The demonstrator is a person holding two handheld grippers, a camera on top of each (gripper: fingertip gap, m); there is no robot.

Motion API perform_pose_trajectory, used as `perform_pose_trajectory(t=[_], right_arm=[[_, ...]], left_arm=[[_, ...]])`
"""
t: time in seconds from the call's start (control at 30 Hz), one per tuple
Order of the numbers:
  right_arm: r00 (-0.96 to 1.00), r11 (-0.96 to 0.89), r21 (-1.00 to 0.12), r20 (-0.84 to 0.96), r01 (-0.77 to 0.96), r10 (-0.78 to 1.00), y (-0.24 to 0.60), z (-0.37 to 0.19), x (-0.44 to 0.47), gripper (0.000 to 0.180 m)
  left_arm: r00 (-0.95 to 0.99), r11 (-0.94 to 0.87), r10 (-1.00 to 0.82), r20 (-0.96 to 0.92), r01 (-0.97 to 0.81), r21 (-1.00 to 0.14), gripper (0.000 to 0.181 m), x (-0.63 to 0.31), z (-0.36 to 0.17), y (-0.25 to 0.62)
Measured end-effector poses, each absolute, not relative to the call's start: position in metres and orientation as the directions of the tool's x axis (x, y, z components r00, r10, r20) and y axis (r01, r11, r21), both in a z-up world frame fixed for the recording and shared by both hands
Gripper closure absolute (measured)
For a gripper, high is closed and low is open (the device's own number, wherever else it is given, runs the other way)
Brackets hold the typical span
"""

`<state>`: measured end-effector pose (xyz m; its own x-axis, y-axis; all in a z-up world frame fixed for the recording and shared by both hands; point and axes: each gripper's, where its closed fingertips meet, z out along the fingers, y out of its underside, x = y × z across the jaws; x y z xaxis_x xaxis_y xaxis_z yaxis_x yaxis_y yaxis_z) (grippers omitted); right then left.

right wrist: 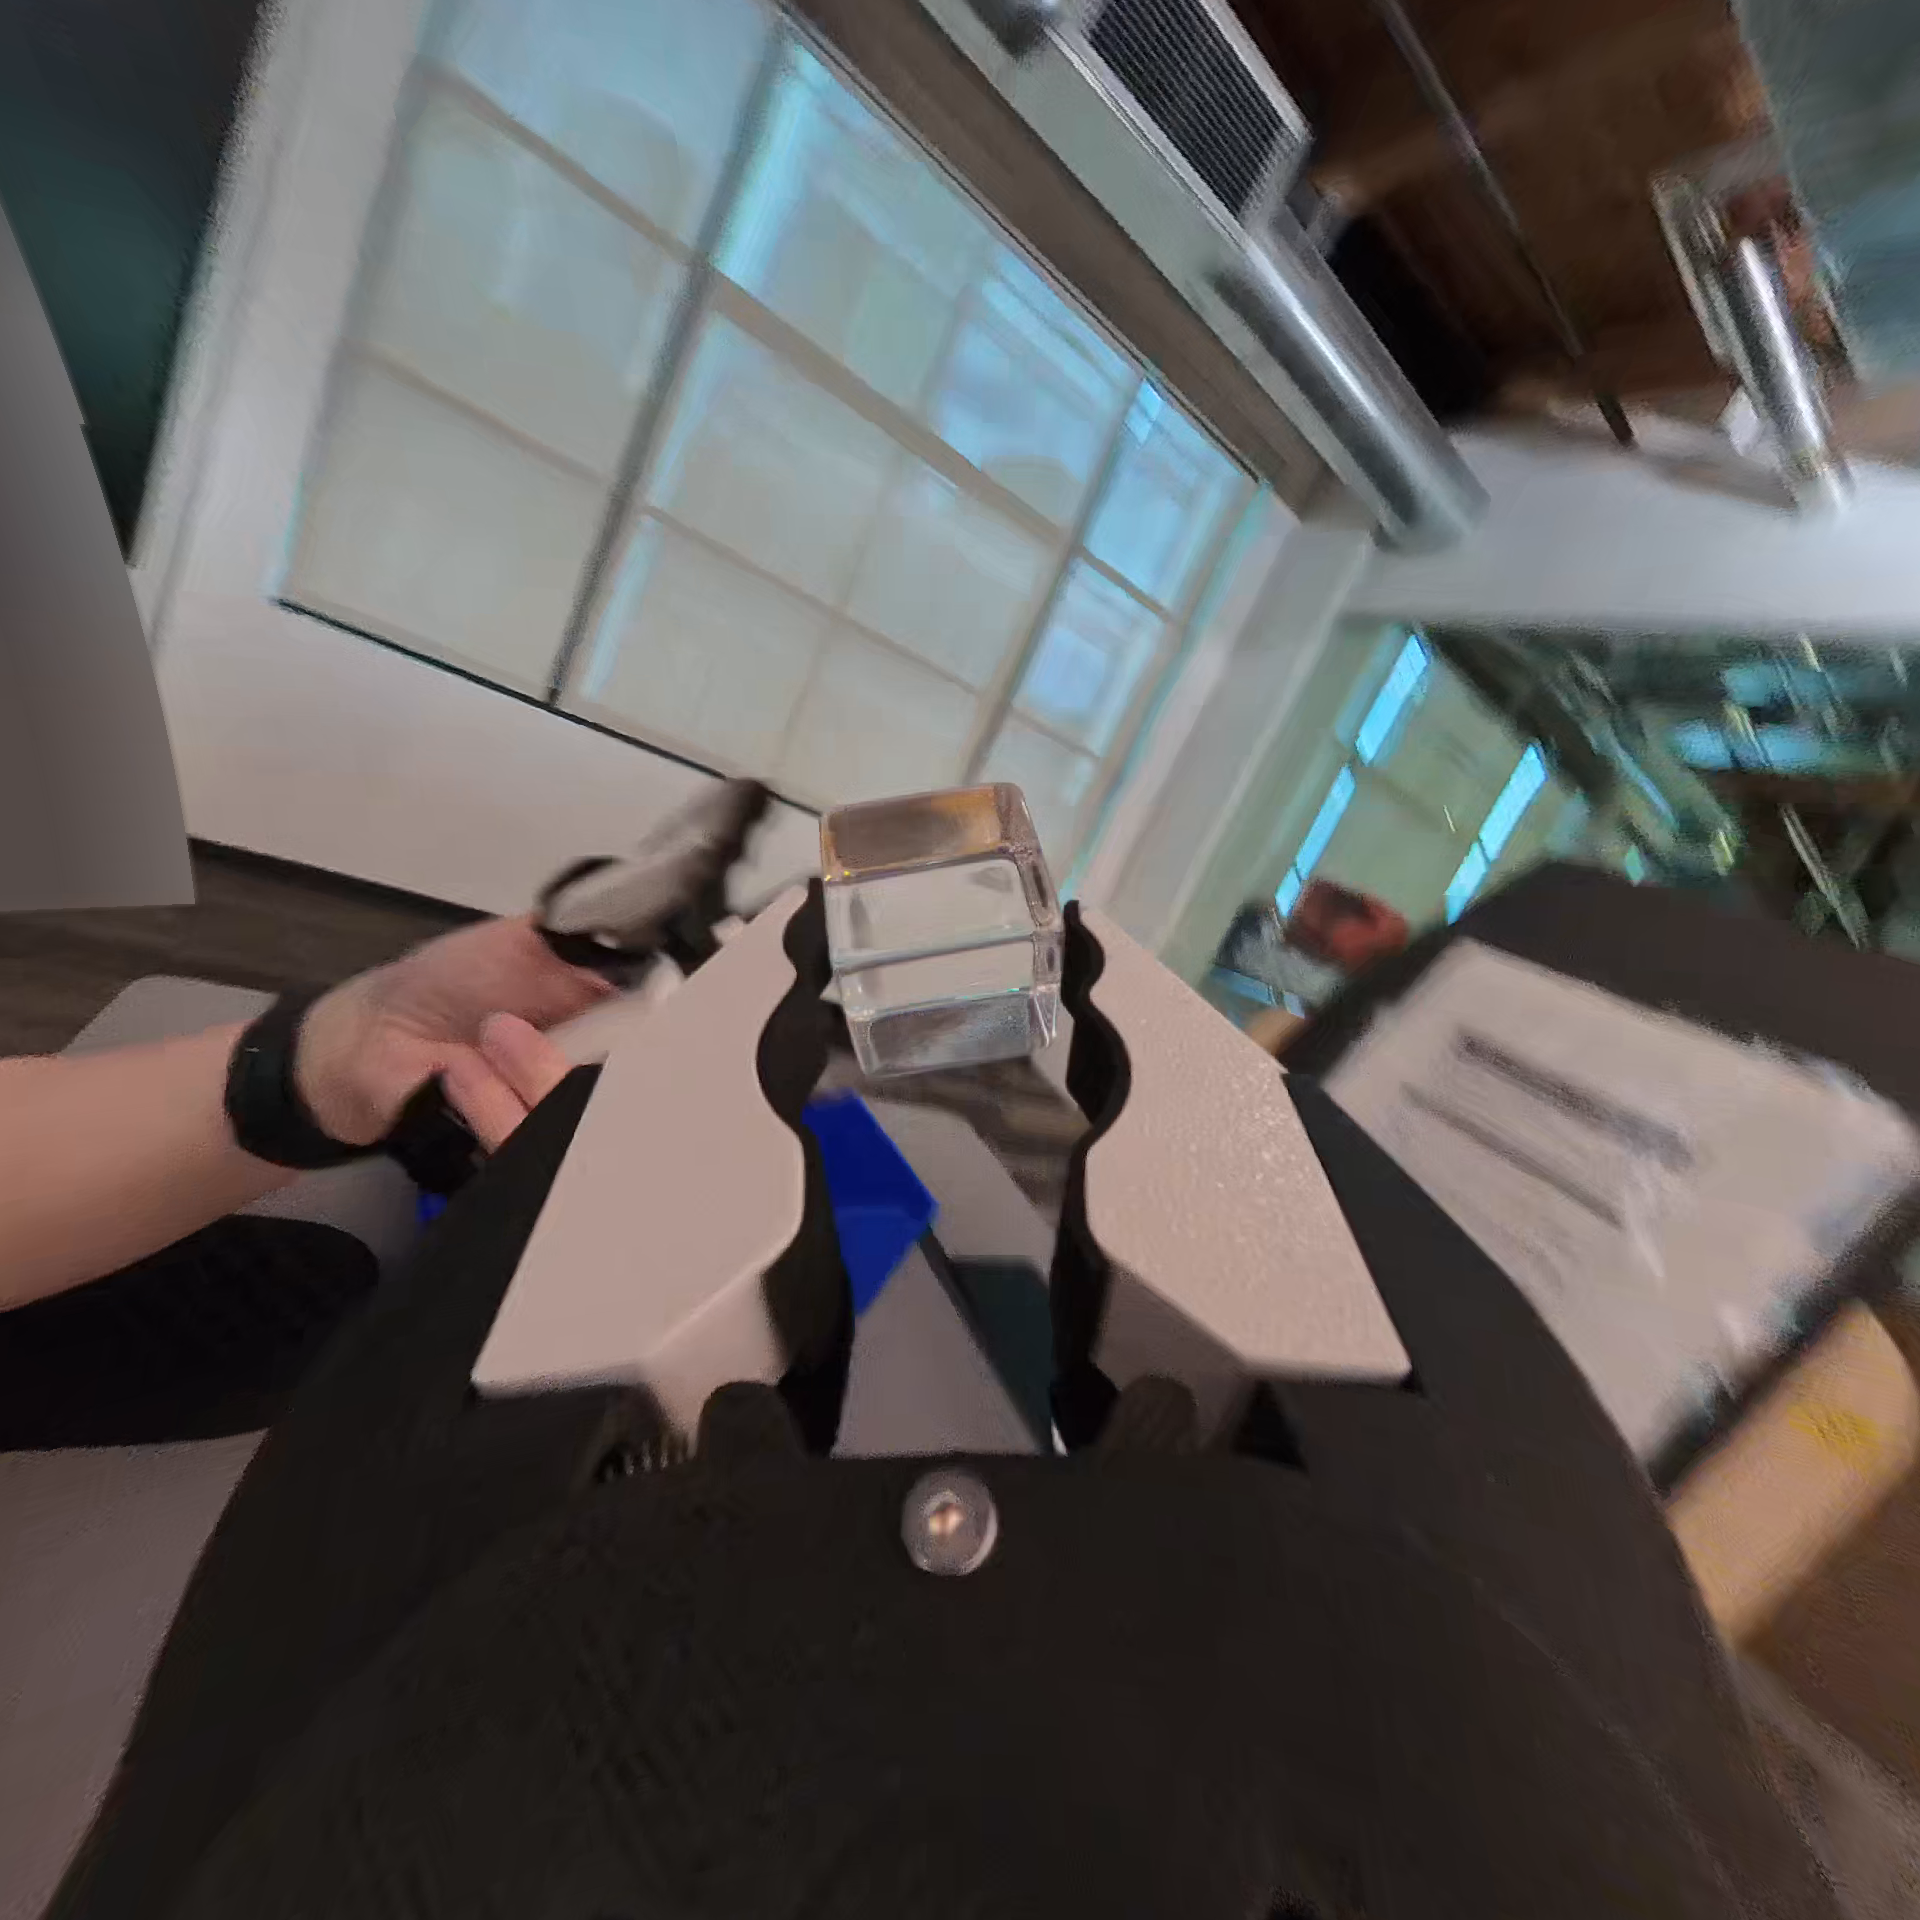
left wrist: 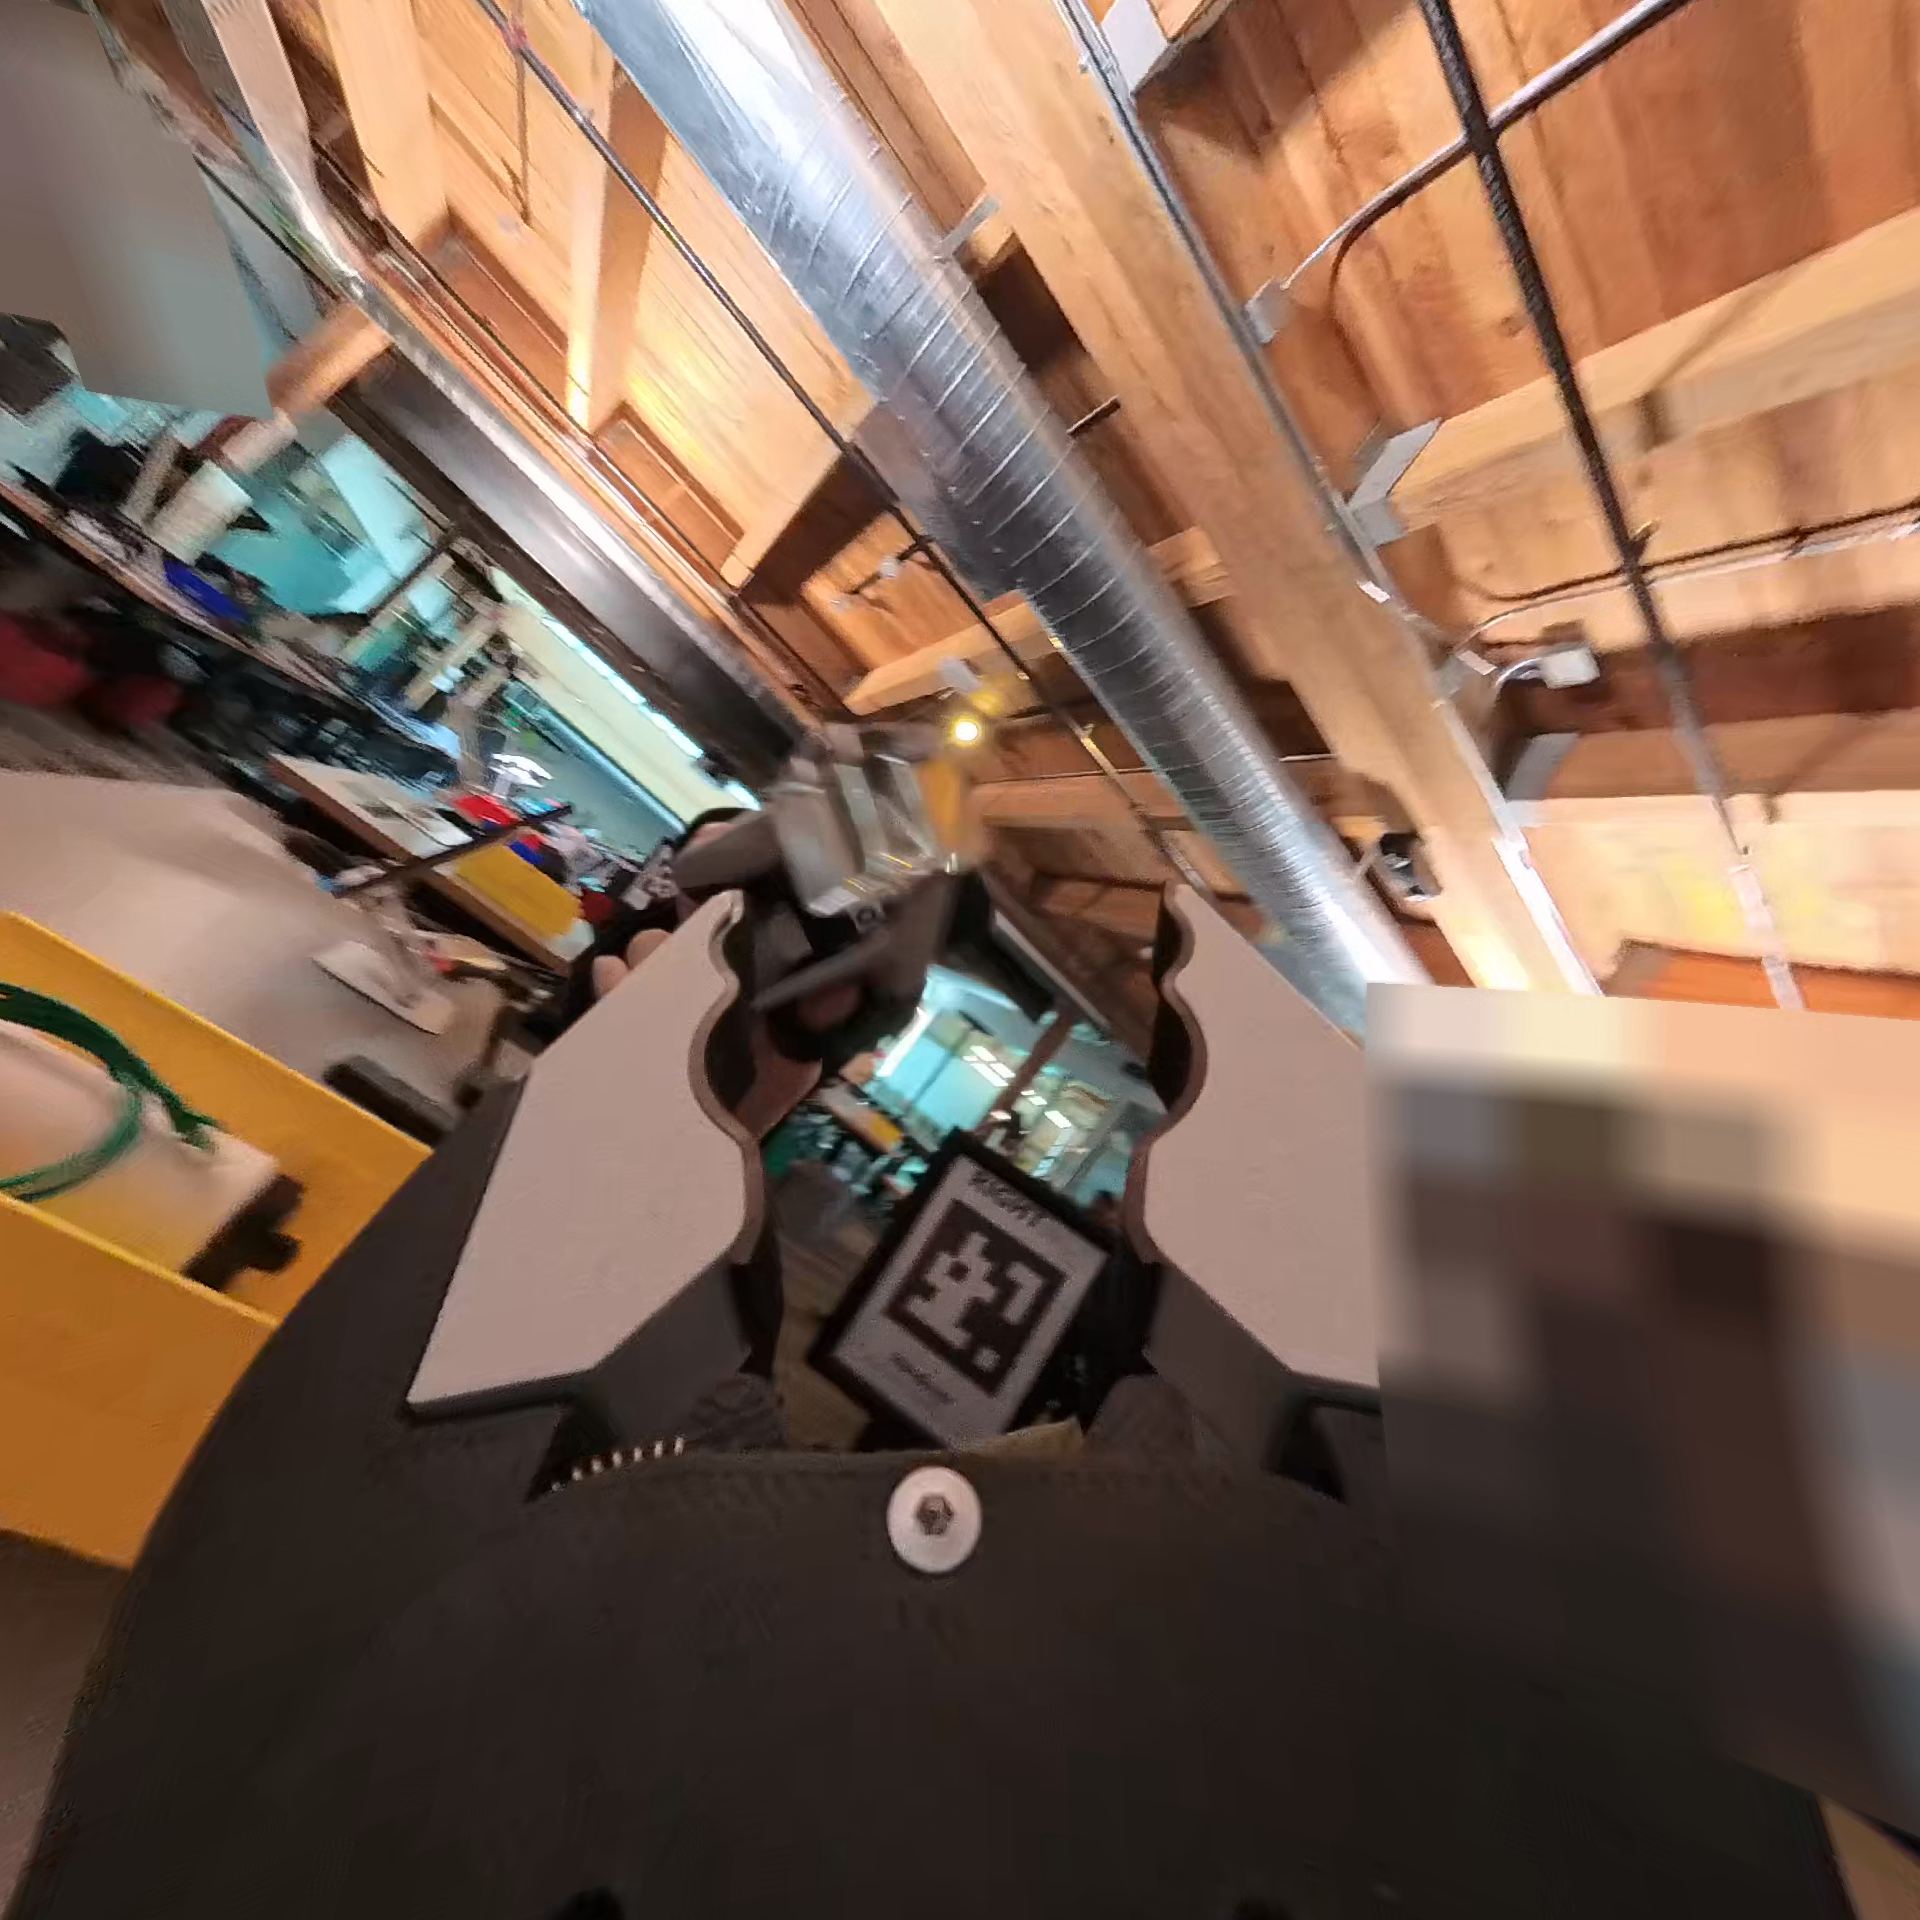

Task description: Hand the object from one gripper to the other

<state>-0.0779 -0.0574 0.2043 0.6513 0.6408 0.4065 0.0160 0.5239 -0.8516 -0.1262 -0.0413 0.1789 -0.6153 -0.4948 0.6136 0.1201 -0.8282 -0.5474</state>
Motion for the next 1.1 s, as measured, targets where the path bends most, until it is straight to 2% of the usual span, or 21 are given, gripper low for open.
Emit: perform_pose_trajectory(t=[0.03,0.1,0.17,0.27,0.37,0.47,0.67,0.87,0.97,1.03,1.1], right_arm=[[0.694,0.426,-0.904,0.324,0.026,0.644,-0.046,0.203,-0.052,0.137],[0.788,0.182,-0.982,0.15,0.049,0.597,-0.022,0.181,0.008,0.137],[0.895,-0.083,-0.992,0.047,0.093,0.443,0.001,0.134,0.075,0.138],[0.959,-0.472,-0.875,-0.031,0.111,0.283,0.013,0.04,0.146,0.137],[0.962,-0.635,-0.77,-0.117,0.069,0.246,0.023,-0.02,0.168,0.137],[0.969,-0.69,-0.718,-0.095,0.091,0.227,0.036,-0.051,0.175,0.137],[0.978,-0.784,-0.584,0.127,0.211,0.168,0.044,-0.096,0.202,0.135],[0.953,-0.765,-0.571,0.213,0.299,0.213,0.048,-0.098,0.202,0.129],[0.956,-0.67,-0.683,0.233,0.291,0.177,0.049,-0.052,0.197,0.128],[0.957,-0.548,-0.785,0.25,0.288,0.144,0.046,-0.004,0.188,0.129],[0.946,-0.387,-0.863,0.301,0.325,0.123,0.038,0.047,0.173,0.129]], left_arm=[[-0.592,-0.8,-0.542,0.596,0.147,-0.582,0.112,-0.133,0.183,-0.04],[-0.531,-0.721,-0.646,0.549,0.185,-0.668,0.11,-0.146,0.191,-0.042],[-0.425,-0.618,-0.755,0.5,0.203,-0.76,0.111,-0.155,0.193,-0.042],[-0.275,-0.496,-0.857,0.435,0.214,-0.842,0.11,-0.167,0.192,-0.037],[-0.286,-0.493,-0.86,0.422,0.255,-0.832,0.114,-0.184,0.203,-0.036],[-0.293,-0.496,-0.858,0.421,0.264,-0.827,0.116,-0.192,0.206,-0.034],[-0.296,-0.501,-0.855,0.426,0.254,-0.827,0.118,-0.192,0.205,-0.034],[-0.259,-0.493,-0.86,0.44,0.195,-0.848,0.113,-0.187,0.195,-0.032],[-0.07,-0.418,-0.909,0.412,0.143,-0.897,0.113,-0.195,0.179,-0.011],[0.195,-0.304,-0.929,0.314,0.077,-0.949,0.114,-0.212,0.162,0.019],[0.45,-0.216,-0.878,0.161,-0.072,-0.974,0.114,-0.239,0.137,0.051]])
